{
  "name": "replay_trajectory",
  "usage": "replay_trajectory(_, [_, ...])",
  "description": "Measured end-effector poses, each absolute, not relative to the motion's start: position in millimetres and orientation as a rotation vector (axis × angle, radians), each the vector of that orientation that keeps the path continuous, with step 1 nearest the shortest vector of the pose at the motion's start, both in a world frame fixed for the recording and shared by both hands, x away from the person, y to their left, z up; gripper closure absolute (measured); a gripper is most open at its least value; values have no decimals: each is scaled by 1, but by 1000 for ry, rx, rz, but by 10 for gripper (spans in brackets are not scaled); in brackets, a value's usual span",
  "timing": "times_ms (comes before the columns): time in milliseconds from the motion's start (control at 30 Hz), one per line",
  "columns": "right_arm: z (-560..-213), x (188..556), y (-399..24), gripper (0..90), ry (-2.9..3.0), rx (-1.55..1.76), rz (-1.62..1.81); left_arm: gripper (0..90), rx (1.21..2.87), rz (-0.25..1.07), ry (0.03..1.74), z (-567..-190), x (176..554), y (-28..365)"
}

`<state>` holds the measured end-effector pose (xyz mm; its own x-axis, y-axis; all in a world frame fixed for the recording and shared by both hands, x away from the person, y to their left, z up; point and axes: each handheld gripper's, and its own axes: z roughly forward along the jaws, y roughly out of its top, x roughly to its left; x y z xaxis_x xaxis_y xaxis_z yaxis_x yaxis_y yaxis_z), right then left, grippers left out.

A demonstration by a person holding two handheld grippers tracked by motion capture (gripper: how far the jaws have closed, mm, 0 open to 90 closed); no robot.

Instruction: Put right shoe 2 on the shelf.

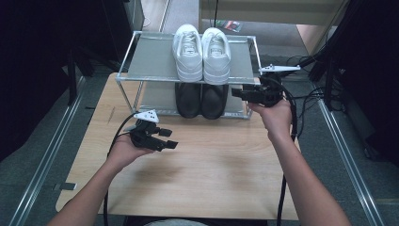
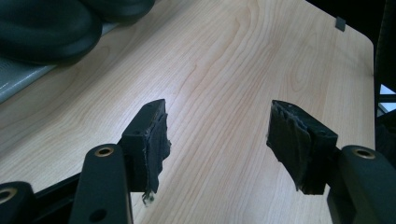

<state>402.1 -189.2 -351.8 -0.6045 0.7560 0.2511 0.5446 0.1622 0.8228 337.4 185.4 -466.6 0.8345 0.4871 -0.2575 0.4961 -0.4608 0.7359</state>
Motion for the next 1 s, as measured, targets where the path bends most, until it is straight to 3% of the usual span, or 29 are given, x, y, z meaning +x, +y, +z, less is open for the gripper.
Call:
replay_trajectory(333, [-372,379,-197,411,2260,1204,1417,384,2127,-11,722,-467,338,184])
replay_trajectory(700, [-425,351,-196,408,2298,1203,1461,378,2134,-10,719,-467,337,183])
replay_trajectory(1000, [-448,334,-202,409,2309,1195,1475,375,2141,-12,716,-467,337,182])
